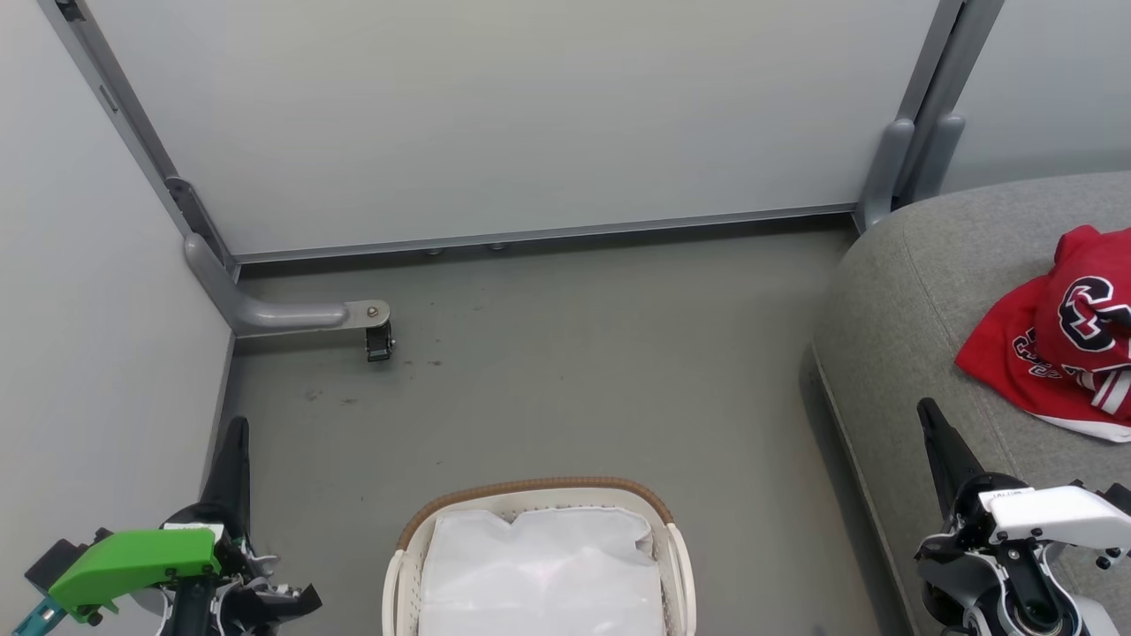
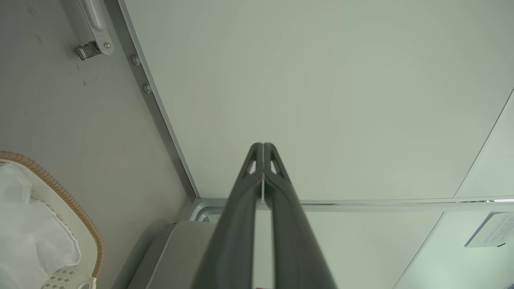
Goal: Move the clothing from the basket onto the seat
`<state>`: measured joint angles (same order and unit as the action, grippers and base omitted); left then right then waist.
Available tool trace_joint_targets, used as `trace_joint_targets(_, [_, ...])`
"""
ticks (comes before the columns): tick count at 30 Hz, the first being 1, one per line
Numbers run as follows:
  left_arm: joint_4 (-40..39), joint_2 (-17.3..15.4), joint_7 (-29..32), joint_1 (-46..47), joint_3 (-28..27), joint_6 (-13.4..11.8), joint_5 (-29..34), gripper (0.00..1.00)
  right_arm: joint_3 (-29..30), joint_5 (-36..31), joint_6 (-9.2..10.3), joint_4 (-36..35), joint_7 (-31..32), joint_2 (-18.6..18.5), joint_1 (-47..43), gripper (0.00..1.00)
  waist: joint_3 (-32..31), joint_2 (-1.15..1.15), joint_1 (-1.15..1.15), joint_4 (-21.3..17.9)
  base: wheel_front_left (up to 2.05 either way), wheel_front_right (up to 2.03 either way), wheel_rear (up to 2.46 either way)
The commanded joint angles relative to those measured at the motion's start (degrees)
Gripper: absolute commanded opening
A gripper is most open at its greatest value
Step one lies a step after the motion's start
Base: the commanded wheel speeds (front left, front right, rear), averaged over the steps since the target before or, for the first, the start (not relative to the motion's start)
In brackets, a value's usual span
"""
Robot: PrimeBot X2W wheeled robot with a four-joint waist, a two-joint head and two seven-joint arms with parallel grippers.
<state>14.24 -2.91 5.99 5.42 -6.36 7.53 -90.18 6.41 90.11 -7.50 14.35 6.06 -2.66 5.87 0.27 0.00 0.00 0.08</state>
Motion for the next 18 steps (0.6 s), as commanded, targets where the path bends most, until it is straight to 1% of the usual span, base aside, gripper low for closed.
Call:
trace_joint_targets(1, [-0.3,0.0,0.4,1.2,-0.2,-0.1,-1.1,0.00,0.2,1.1,0.02,-0.3,0.3,-0.4,0.6,0.00,0.0,0.00,0.00,0.0,0.00,0.00,0.00])
trace_joint_targets(5, [-0.3,0.0,0.8,1.3,-0.3,-0.1,-2.5,0.00,0.2,2.5,0.02,-0.5,0.7,-0.4,0.6,0.00,-0.1,0.00,0.00,-0.1,0.00,0.00,0.00])
trace_joint_targets(18, [-0.3,0.0,0.8,1.1,-0.3,-0.1,-2.3,0.00,0.2,2.4,0.02,-0.5,0.7,-0.4,0.6,0.00,-0.1,0.00,0.00,-0.1,0.00,0.00,0.00])
